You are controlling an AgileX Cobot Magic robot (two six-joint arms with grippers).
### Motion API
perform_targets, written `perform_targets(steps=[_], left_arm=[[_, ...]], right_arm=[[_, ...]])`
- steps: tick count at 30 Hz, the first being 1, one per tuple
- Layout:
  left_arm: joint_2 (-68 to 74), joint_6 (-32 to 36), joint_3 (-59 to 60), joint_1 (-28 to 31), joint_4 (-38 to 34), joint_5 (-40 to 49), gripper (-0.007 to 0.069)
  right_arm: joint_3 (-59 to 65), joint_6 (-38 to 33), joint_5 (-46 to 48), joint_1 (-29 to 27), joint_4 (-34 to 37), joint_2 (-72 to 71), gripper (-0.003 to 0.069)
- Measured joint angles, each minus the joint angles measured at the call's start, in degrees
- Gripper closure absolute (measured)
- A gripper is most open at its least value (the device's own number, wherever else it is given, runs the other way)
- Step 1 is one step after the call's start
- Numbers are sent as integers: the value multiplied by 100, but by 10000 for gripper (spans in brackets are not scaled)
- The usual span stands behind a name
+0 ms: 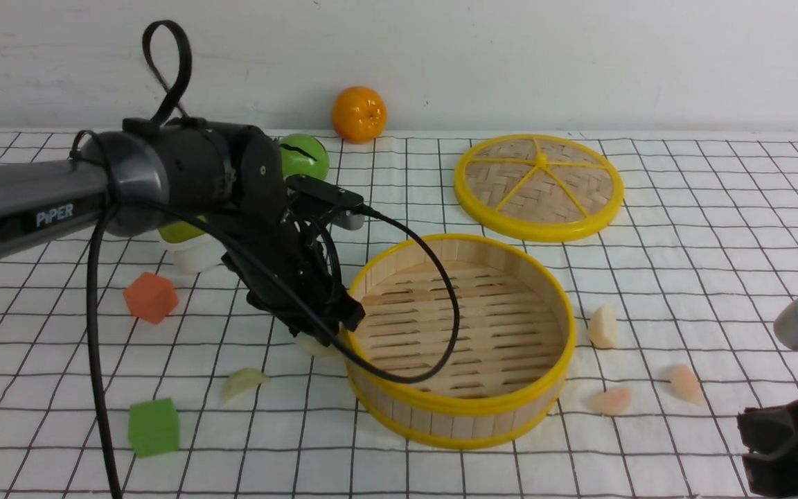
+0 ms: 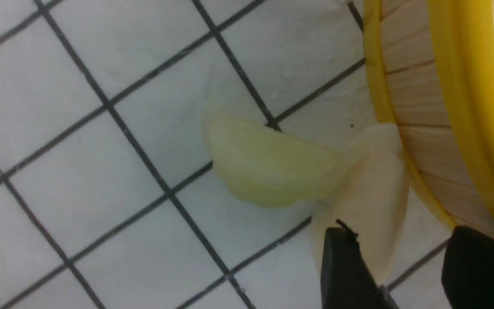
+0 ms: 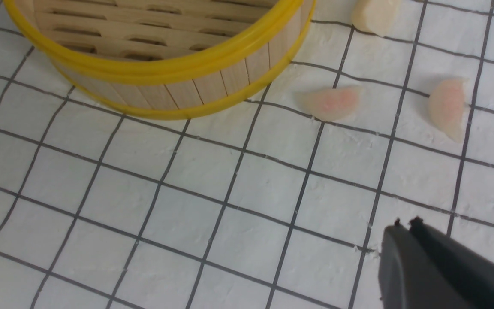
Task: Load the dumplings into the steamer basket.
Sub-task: Use the left arm to grab a dumpling
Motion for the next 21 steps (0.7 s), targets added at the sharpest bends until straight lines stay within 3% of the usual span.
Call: perform_targets(steps=[6, 10, 12, 13, 16, 21], left_arm=[[170, 473, -11, 0, -3, -41, 353], [176, 489, -23, 0, -3, -64, 480], [176, 445, -23, 0, -3, -45, 515], [176, 292, -30, 0, -3, 29, 582], [138, 12, -35, 0, 23, 145, 637], [31, -458, -35, 0, 258, 562, 637]], right_arm=[[0, -31, 0, 0, 0, 0, 648], [0, -81, 0, 0, 7, 0, 648], [0, -83, 0, 0, 7, 0, 648], [0, -87, 0, 0, 7, 0, 645], [0, -89, 0, 0, 7, 0, 643], [0, -103, 0, 0, 7, 0, 643]])
